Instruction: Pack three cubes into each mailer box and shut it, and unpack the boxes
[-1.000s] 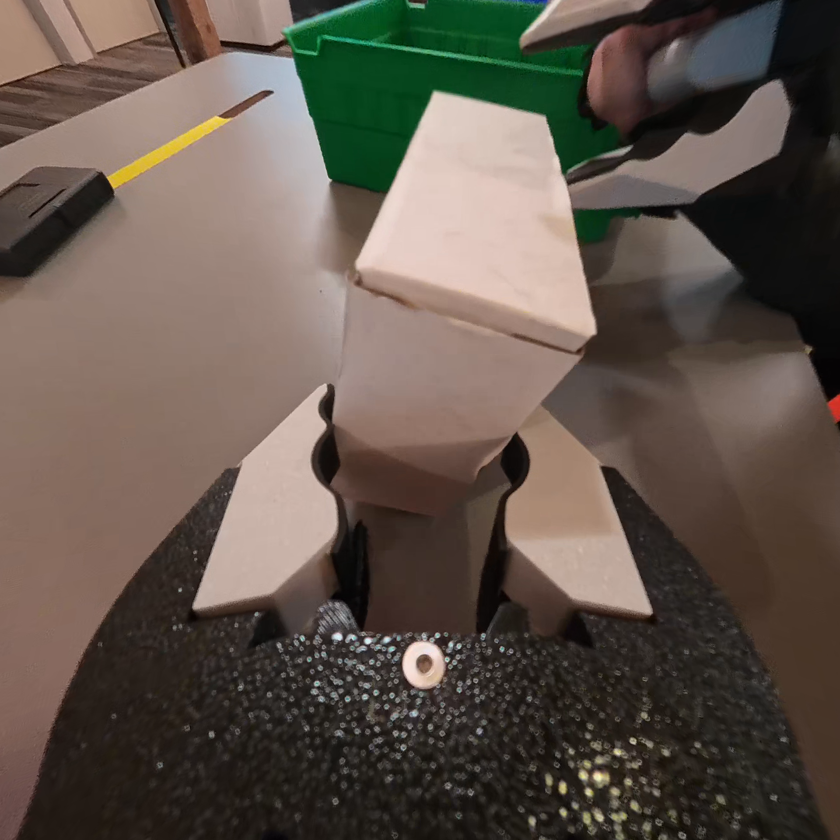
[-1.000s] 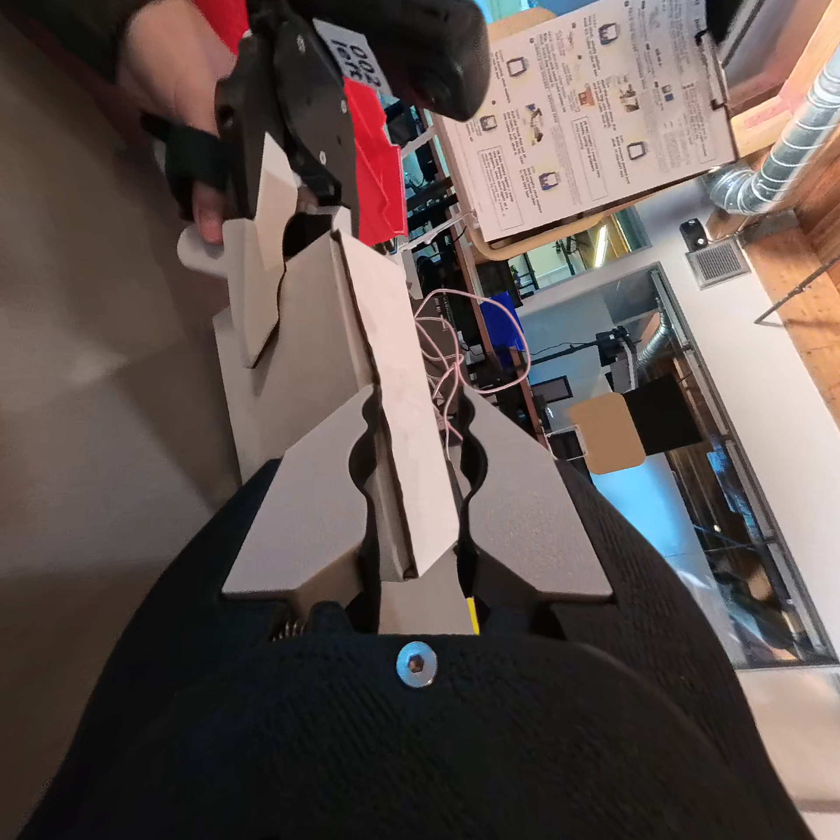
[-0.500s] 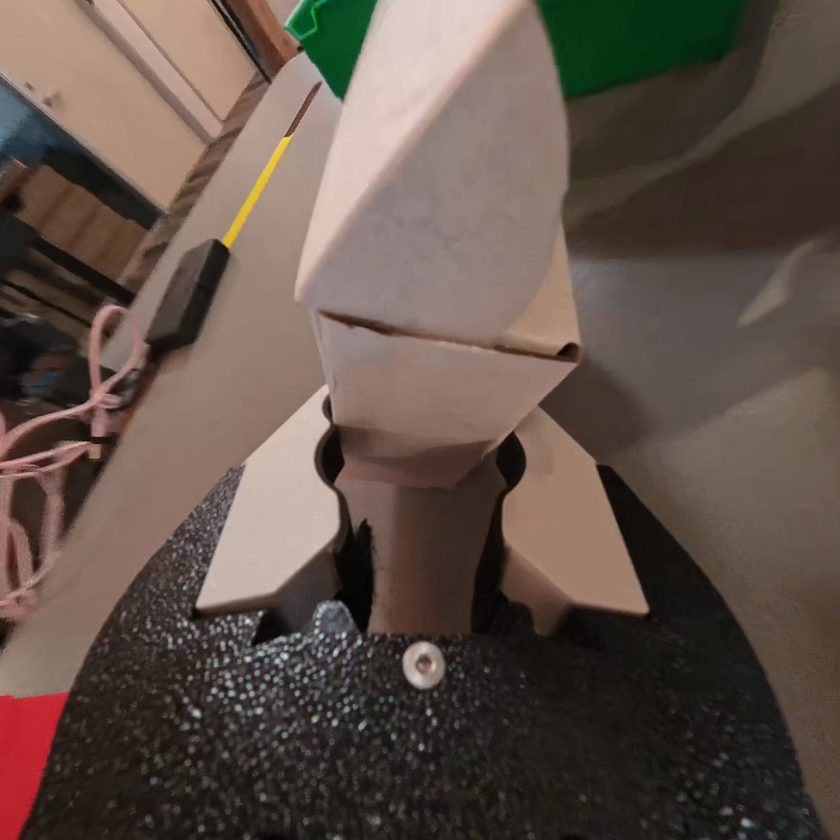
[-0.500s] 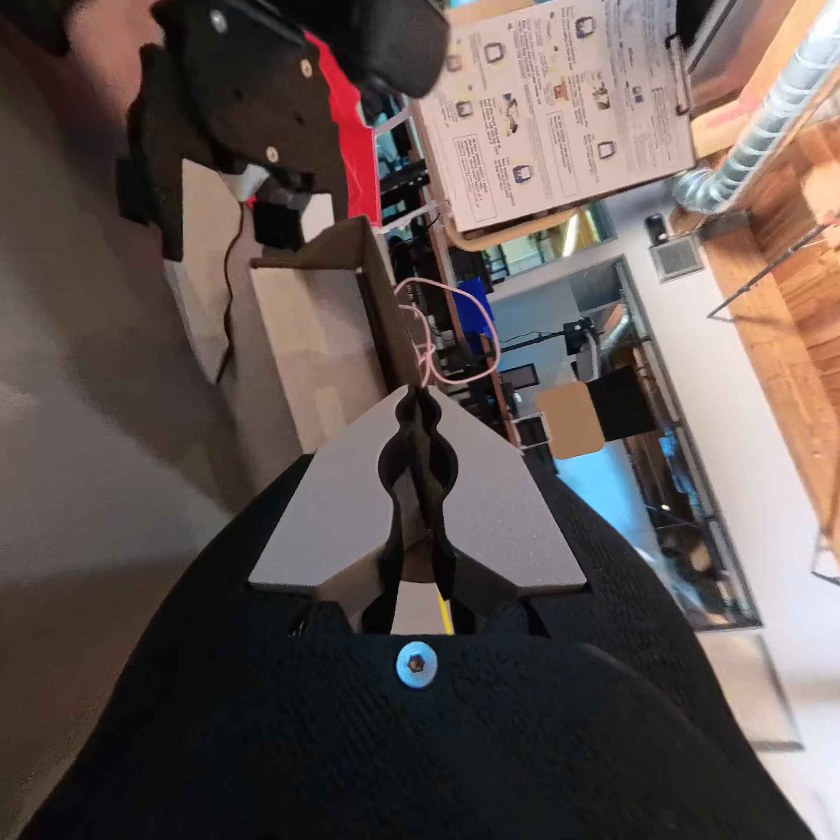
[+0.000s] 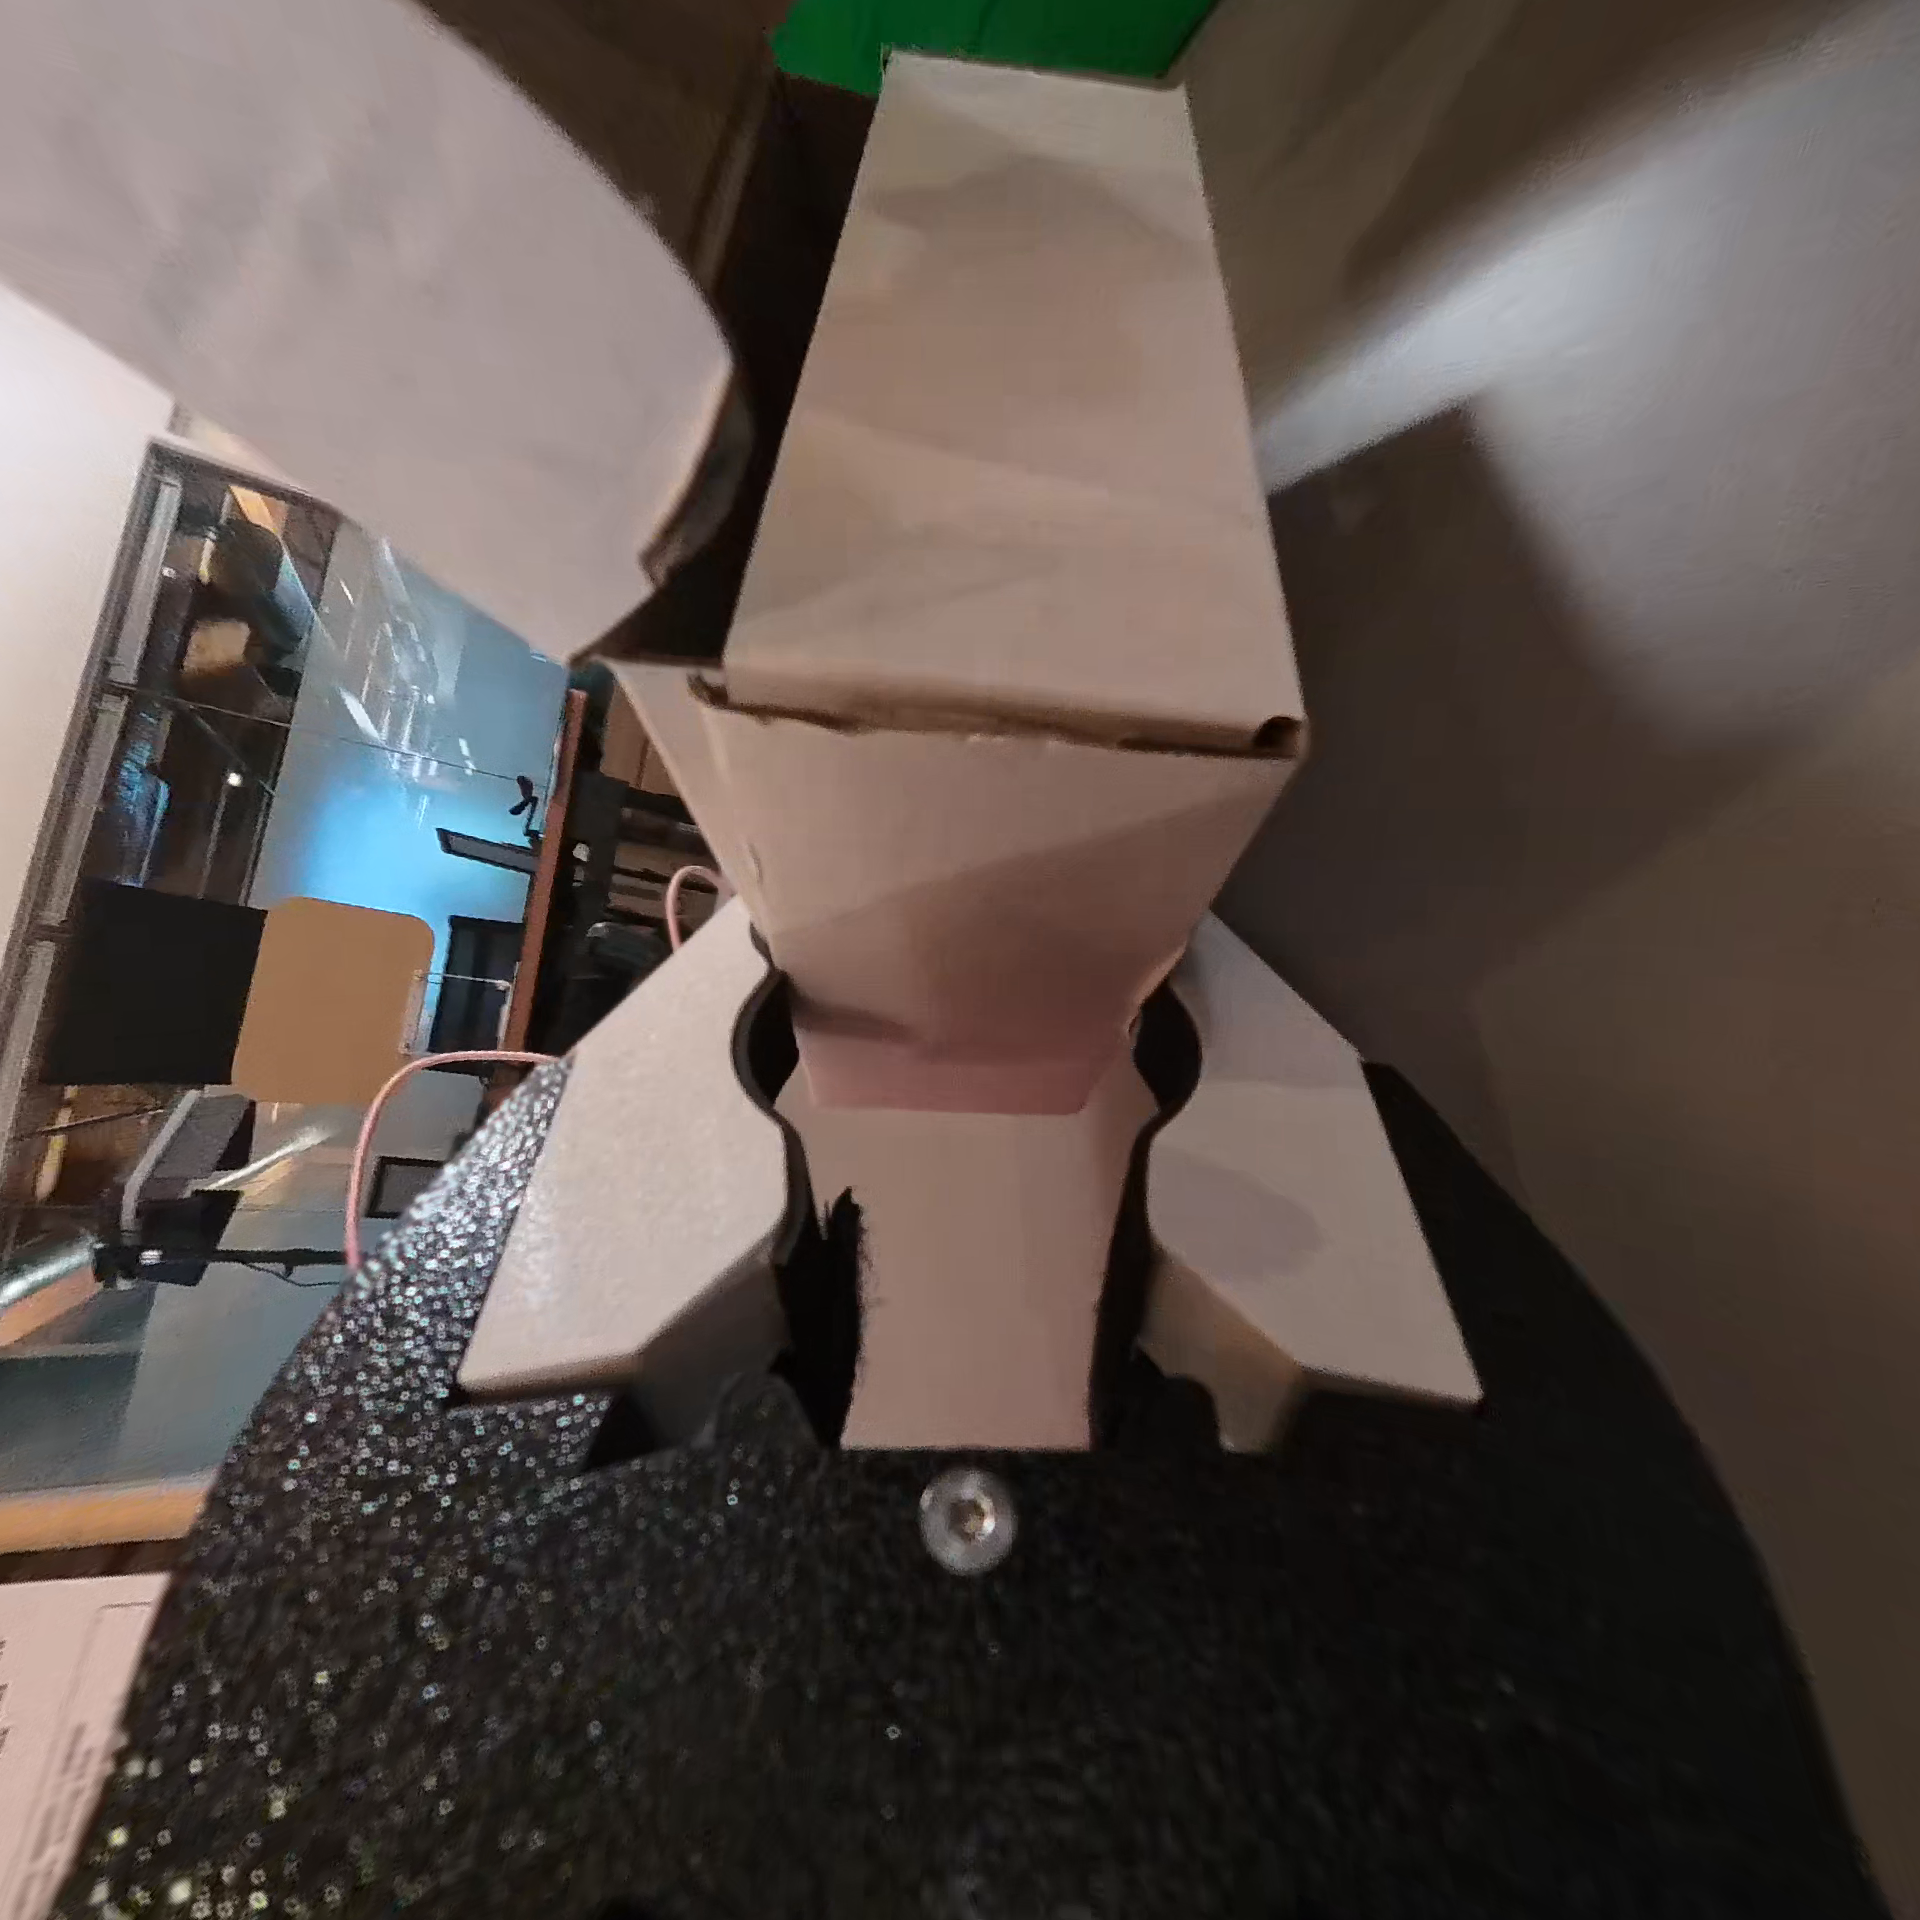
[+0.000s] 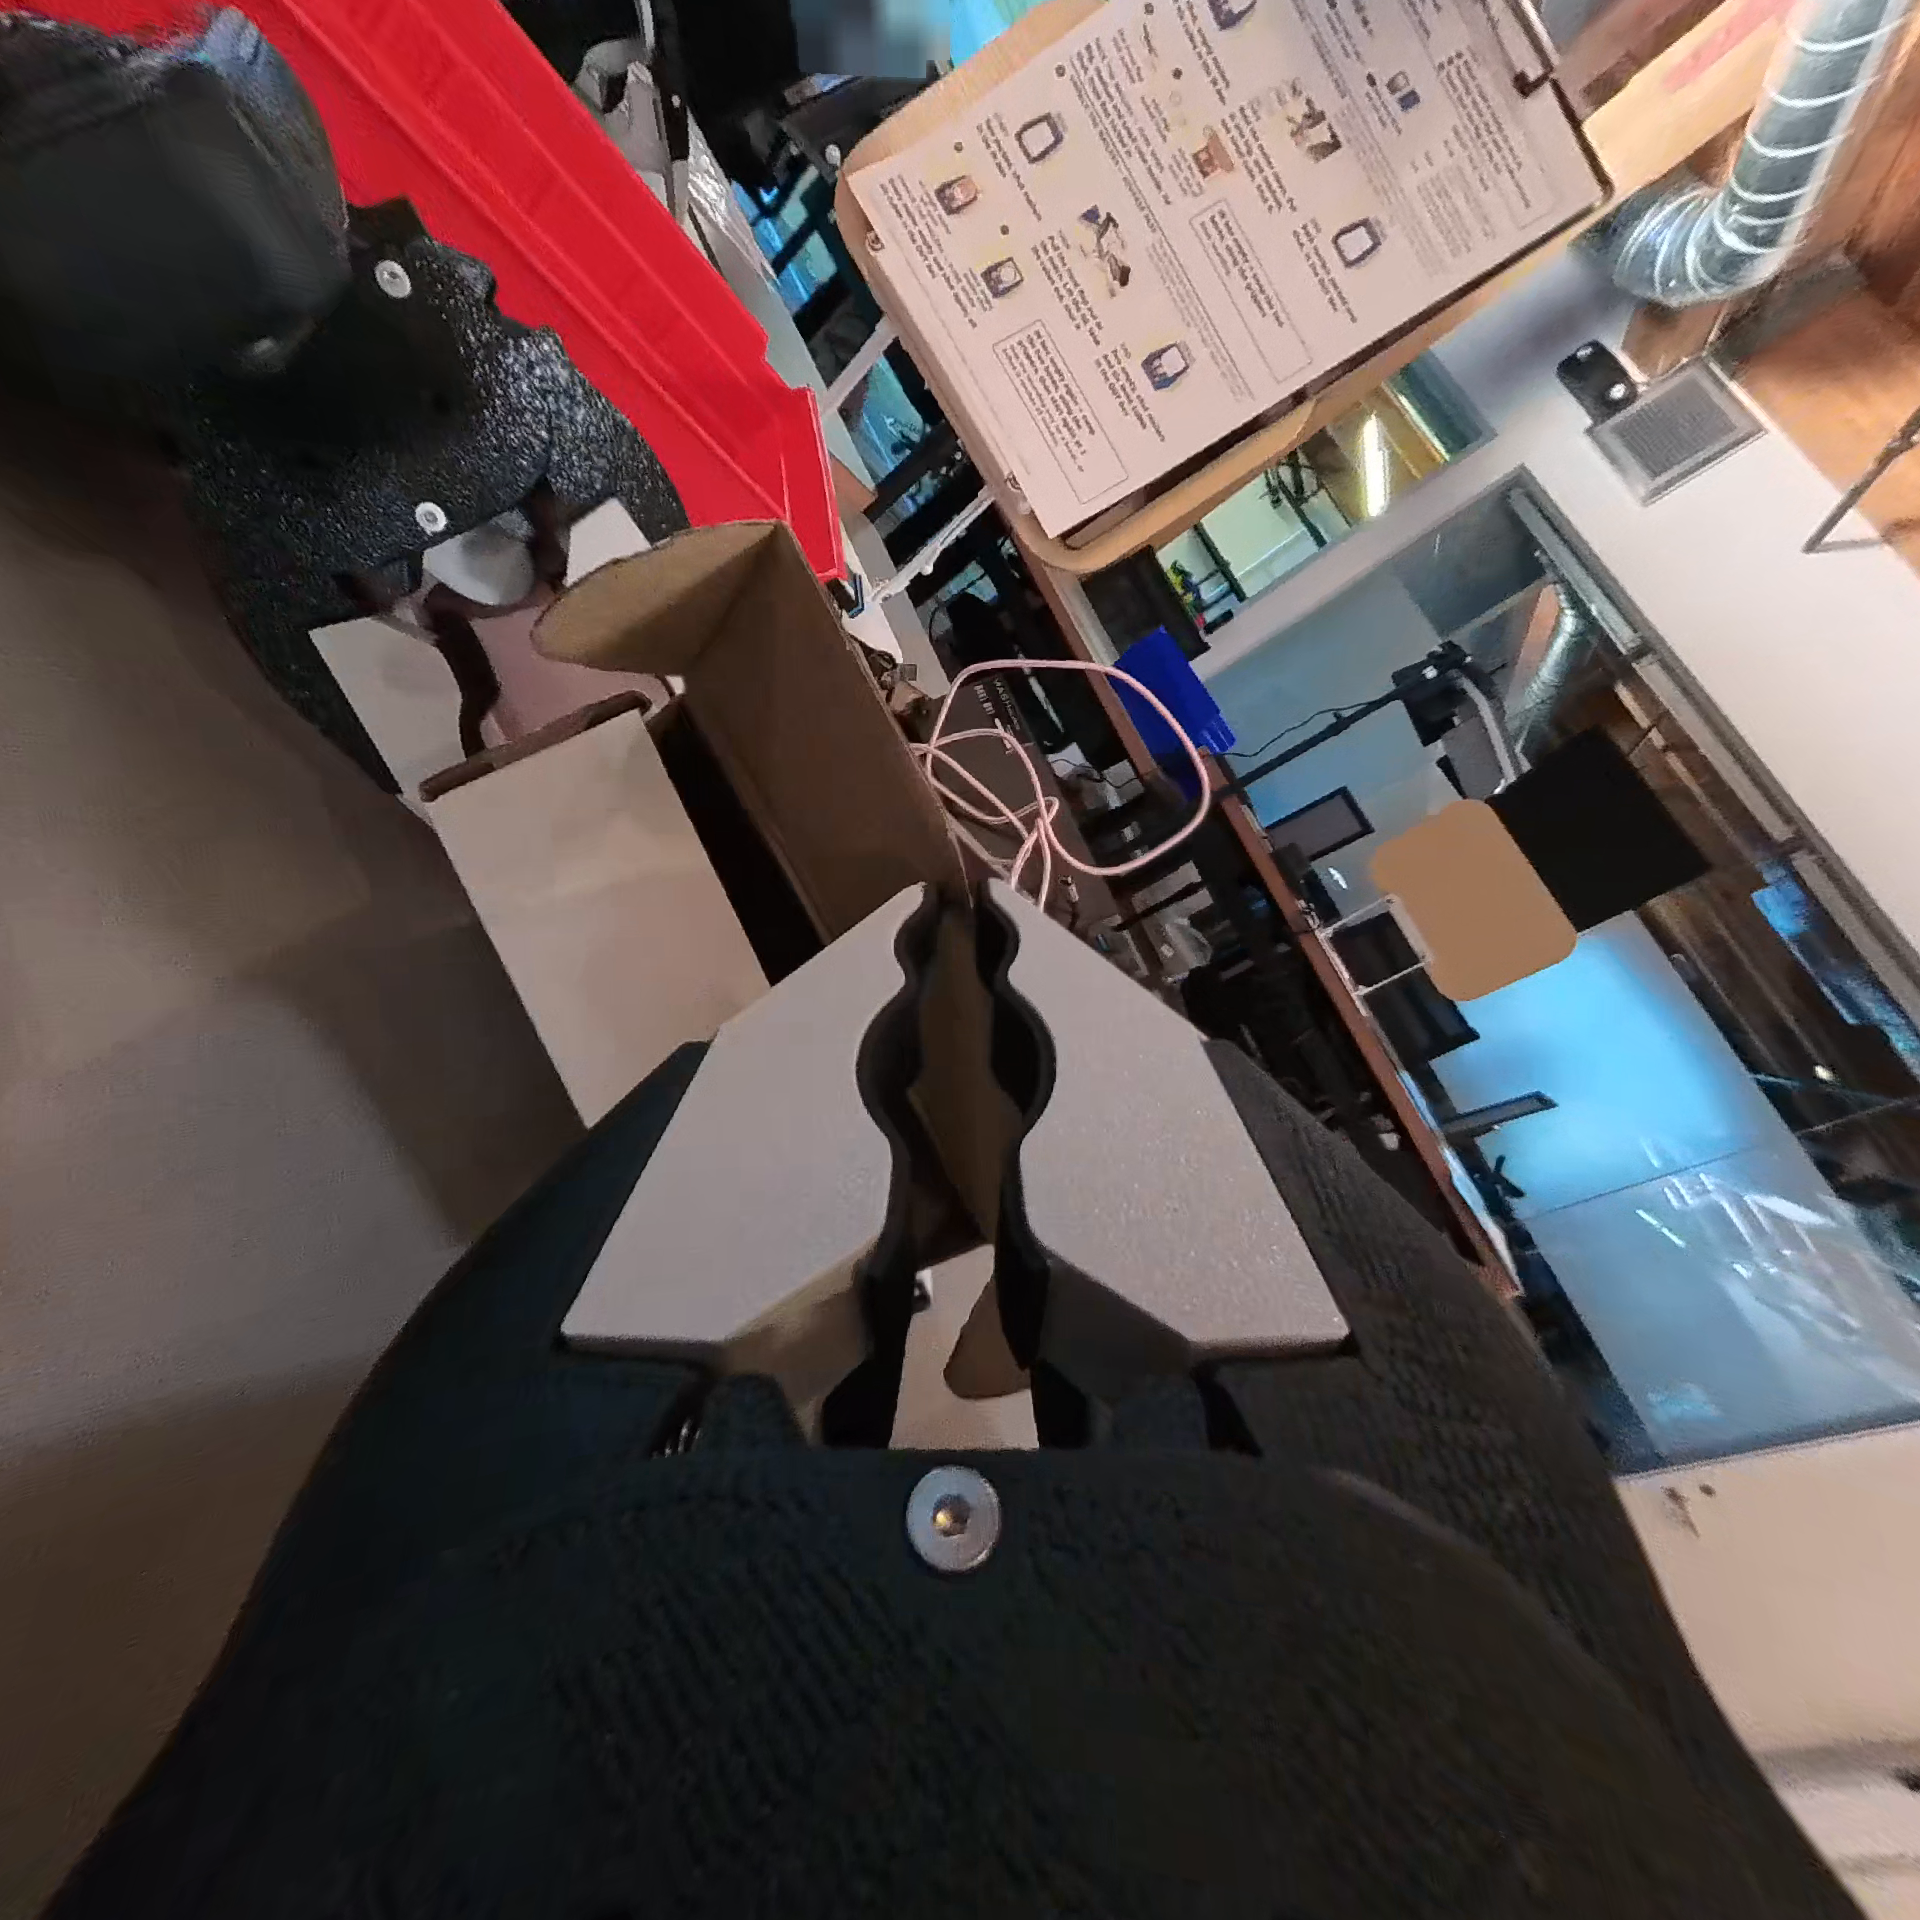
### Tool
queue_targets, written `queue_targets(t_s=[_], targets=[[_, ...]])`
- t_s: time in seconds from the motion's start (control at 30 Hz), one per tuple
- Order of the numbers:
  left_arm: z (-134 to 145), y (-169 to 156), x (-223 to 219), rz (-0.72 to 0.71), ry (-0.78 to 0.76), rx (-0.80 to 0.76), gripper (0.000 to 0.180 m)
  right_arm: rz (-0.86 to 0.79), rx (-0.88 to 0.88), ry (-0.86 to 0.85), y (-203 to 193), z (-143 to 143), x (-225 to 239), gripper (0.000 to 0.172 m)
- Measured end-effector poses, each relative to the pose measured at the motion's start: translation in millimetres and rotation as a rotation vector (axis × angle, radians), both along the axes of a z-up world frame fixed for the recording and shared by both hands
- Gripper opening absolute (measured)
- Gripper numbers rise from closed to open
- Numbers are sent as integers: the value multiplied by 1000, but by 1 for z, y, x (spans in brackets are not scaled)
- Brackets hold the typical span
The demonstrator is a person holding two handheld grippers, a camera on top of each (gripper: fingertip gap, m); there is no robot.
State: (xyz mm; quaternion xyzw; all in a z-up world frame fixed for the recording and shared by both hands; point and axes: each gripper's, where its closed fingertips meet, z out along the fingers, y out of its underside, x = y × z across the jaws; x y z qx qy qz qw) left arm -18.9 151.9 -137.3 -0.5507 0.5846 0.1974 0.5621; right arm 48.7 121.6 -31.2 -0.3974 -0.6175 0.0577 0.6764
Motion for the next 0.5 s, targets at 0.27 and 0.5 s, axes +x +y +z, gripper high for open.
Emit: queue_targets(t_s=[0.27,0.5], targets=[[-3,-15,-4,-41,-320,-299,107,-80,40,-51,9,-7,-3,0],[65,-37,14,-196,-597,-206,114,-70,34,-75,8,-11,-4,0]])
